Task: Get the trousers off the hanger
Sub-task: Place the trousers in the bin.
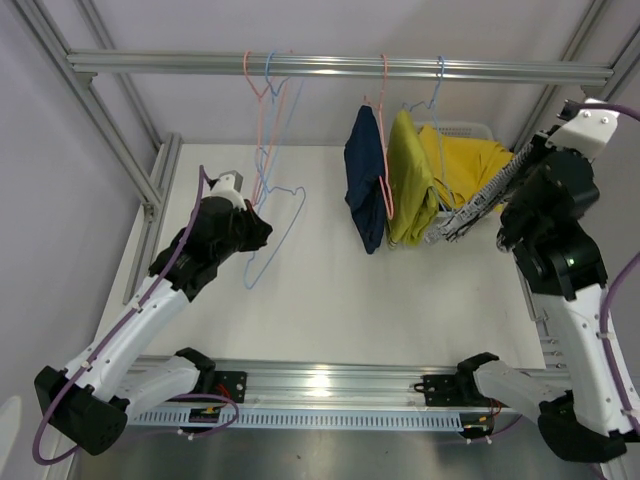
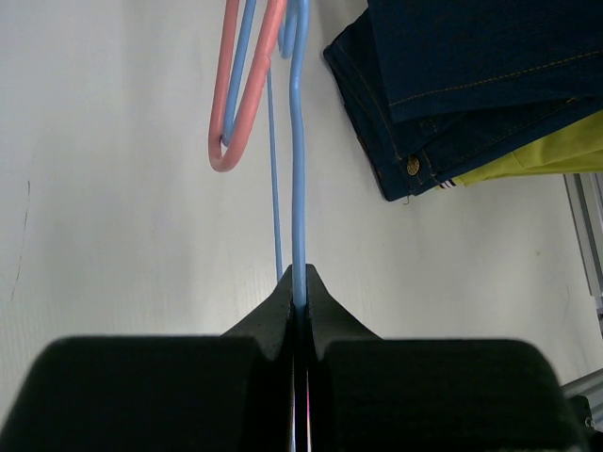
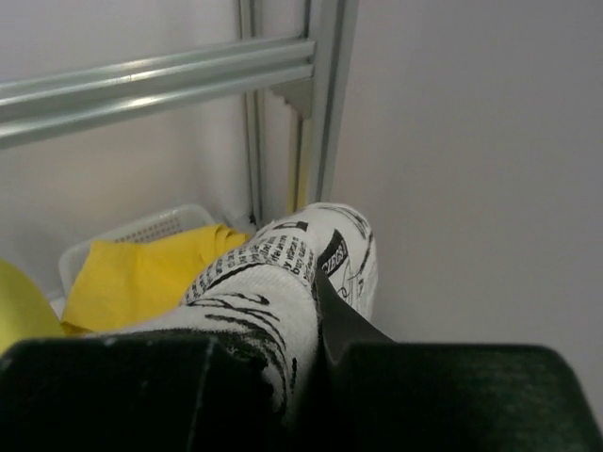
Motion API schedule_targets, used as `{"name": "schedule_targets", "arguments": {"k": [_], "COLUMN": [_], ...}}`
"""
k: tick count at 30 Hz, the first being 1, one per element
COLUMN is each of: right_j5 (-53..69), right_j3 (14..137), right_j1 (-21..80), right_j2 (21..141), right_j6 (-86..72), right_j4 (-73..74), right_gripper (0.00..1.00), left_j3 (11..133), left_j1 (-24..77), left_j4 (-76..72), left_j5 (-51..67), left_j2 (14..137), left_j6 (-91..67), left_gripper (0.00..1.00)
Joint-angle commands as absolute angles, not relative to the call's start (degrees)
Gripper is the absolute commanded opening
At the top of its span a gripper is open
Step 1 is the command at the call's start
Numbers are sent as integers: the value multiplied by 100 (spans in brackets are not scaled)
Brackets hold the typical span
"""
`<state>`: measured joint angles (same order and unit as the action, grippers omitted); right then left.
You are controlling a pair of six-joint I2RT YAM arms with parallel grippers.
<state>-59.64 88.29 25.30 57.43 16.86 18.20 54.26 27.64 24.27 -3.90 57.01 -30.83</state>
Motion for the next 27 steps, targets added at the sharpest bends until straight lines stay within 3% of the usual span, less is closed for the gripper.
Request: {"name": "schedule_targets", "arguments": {"k": [1,14,27], "right_j5": [-4599,-3824,-3437], "right_j3": [9359,8332,8499], "right_j1": [1587,467,360], "right_j2": [6125,6442,7645], "right_j6": [-609,-1379,-1679], "right_j4": [3126,2663,2058], "right_gripper": [0,0,0], "left_j3": [5722,5757,5748], "left_j1": [2812,2856,2944], "left_j4": [2320,2355,2329], "left_j5": [-448,-378,-299], "left_j2": [5669,5739,5783], "left_j6": [-2918,-2909,-2918], "left_gripper": [0,1,1]}}
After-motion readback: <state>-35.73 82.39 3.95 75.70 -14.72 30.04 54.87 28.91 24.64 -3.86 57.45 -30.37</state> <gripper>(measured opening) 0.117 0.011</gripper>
